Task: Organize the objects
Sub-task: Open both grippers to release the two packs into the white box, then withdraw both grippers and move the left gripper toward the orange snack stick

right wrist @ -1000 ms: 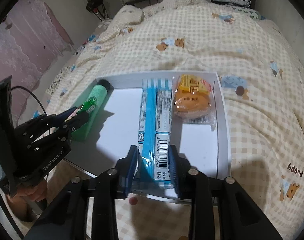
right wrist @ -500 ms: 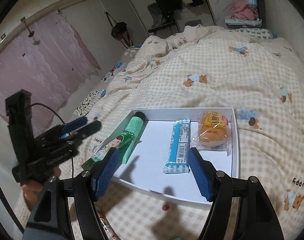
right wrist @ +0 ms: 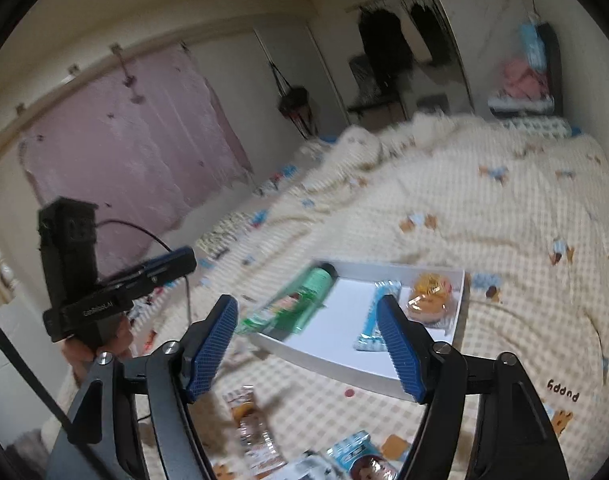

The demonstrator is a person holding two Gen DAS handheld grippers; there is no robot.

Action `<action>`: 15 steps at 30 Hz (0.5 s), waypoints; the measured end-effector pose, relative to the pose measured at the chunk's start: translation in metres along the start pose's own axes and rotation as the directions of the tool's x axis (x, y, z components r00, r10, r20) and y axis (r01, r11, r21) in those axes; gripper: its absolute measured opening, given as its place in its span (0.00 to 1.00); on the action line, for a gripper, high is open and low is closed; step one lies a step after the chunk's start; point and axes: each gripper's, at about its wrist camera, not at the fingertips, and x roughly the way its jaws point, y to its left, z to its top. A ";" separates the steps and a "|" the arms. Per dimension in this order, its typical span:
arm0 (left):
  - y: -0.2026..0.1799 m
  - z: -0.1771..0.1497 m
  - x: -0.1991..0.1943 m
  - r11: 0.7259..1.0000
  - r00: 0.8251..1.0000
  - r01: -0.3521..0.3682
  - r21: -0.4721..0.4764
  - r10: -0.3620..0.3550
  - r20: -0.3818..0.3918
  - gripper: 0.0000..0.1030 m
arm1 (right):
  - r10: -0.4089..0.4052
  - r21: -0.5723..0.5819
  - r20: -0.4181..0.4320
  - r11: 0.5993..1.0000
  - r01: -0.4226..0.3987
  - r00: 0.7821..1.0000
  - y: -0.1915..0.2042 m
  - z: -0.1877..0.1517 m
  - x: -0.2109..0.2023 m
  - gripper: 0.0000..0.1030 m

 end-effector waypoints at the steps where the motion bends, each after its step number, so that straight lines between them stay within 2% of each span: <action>1: -0.005 -0.002 -0.011 1.000 1.000 0.015 0.011 -0.015 0.018 0.68 | 0.005 -0.008 0.009 1.000 -0.005 1.000 0.003 -0.002 -0.007 0.84; 5: -0.031 -0.010 -0.045 0.992 0.995 0.072 0.104 -0.078 0.057 0.74 | -0.026 -0.063 0.020 0.998 0.028 0.999 0.018 -0.016 -0.031 0.84; 8: -0.046 -0.019 -0.065 0.977 0.987 0.113 0.183 -0.131 0.090 0.76 | 0.010 -0.053 0.024 0.999 -0.009 1.000 0.020 -0.029 -0.049 0.84; 10: -0.055 -0.023 -0.072 0.960 0.978 0.178 0.217 -0.198 0.074 0.77 | 0.033 -0.045 0.034 0.998 -0.031 0.999 0.022 -0.036 -0.058 0.84; 13: -0.053 -0.024 -0.072 0.947 0.957 0.282 0.154 -0.289 0.025 0.78 | 0.111 -0.045 0.042 0.993 -0.109 0.993 0.030 -0.046 -0.072 0.84; 15: -0.050 -0.025 -0.071 0.946 0.952 0.302 0.120 -0.306 0.010 0.78 | 0.130 -0.046 0.041 0.991 -0.128 0.991 0.035 -0.051 -0.076 0.84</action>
